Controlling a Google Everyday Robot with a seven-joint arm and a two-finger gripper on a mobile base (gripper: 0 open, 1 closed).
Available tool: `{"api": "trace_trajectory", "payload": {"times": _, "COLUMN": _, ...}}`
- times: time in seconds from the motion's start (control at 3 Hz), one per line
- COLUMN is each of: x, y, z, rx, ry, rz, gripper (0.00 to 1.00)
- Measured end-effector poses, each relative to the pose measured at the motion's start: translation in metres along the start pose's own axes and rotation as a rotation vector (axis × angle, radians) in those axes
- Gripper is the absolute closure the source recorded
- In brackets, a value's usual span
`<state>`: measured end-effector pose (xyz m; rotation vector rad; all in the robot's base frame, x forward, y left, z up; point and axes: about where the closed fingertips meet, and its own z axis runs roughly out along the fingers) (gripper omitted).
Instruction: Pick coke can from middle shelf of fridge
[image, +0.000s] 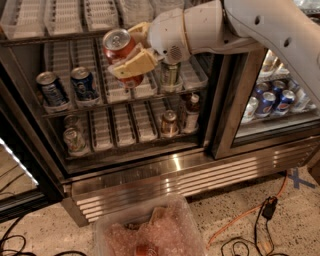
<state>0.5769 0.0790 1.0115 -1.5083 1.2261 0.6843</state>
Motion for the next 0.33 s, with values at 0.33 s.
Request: {"api": "trace_trajectory", "payload": {"times": 0.33, "x": -0.0085, "y": 0.0241, "z": -0.0171, "rx": -0.086, "ry": 0.019, "rz": -0.027, "gripper": 1.0}}
